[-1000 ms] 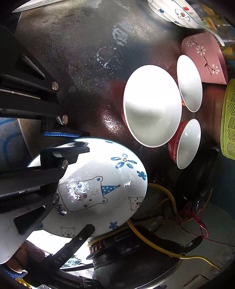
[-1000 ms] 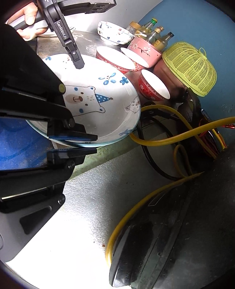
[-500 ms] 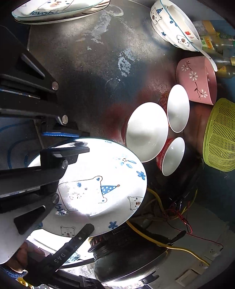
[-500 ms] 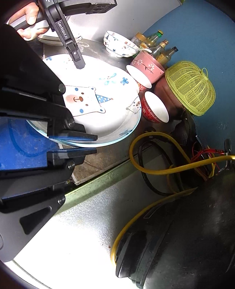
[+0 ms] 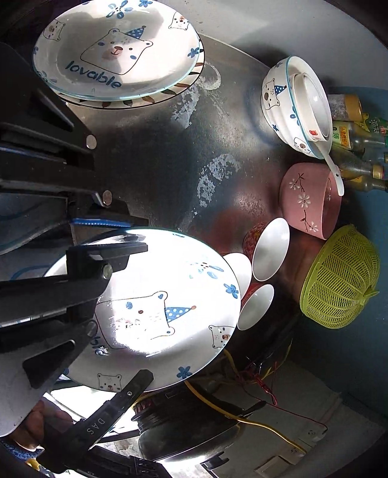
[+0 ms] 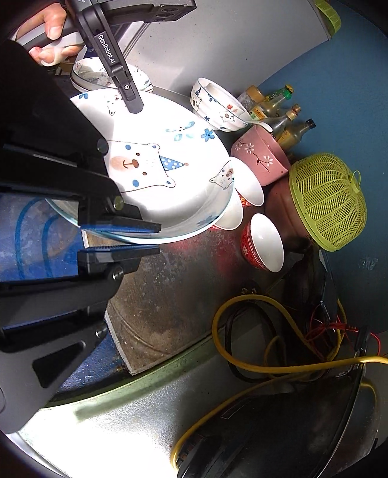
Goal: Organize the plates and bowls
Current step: 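Carry the bear plate with both tools over the plate stack, then lower the bear plate onto the plate stack and open both tools, then move both tools to the white bowl with red exterior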
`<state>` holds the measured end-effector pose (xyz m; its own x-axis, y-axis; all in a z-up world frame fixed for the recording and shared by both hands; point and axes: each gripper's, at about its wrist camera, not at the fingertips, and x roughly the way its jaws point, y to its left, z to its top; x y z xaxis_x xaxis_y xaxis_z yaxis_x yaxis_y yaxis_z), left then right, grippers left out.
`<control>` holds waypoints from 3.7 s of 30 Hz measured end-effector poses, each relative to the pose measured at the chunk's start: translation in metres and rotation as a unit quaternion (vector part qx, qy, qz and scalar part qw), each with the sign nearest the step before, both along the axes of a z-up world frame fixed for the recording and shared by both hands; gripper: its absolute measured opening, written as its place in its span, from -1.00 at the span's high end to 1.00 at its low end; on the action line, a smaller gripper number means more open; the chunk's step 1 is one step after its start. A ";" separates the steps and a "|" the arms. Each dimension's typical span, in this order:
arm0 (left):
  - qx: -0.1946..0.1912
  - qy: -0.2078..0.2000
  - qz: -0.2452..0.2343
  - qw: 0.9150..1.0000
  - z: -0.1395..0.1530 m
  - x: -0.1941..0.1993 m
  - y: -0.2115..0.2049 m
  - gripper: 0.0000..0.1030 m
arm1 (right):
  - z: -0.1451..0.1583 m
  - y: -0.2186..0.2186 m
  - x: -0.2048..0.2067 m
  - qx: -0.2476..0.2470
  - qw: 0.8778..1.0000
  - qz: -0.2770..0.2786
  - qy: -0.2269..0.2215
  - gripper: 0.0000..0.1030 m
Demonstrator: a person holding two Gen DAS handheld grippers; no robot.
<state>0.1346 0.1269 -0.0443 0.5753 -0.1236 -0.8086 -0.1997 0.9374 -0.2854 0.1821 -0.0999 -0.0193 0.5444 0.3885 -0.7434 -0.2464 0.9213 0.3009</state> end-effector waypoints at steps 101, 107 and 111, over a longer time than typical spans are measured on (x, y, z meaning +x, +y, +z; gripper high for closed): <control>0.025 -0.003 0.245 0.969 0.001 -0.129 0.217 -0.68 | -0.016 0.266 -0.032 -0.032 0.968 0.250 -0.003 -0.55; 0.029 0.001 0.241 0.970 0.004 -0.126 0.207 -0.98 | -0.014 0.257 -0.031 -0.027 0.968 0.250 0.010 -1.00; 0.031 0.002 0.235 0.972 0.005 -0.121 0.198 -0.98 | -0.013 0.246 -0.028 -0.026 0.970 0.241 0.014 -1.00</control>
<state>0.0135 0.3245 -0.0393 0.5525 0.2014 -0.8088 -0.6108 0.7581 -0.2284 0.1539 0.1458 -0.0325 0.2881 0.5554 -0.7801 -0.6455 0.7143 0.2702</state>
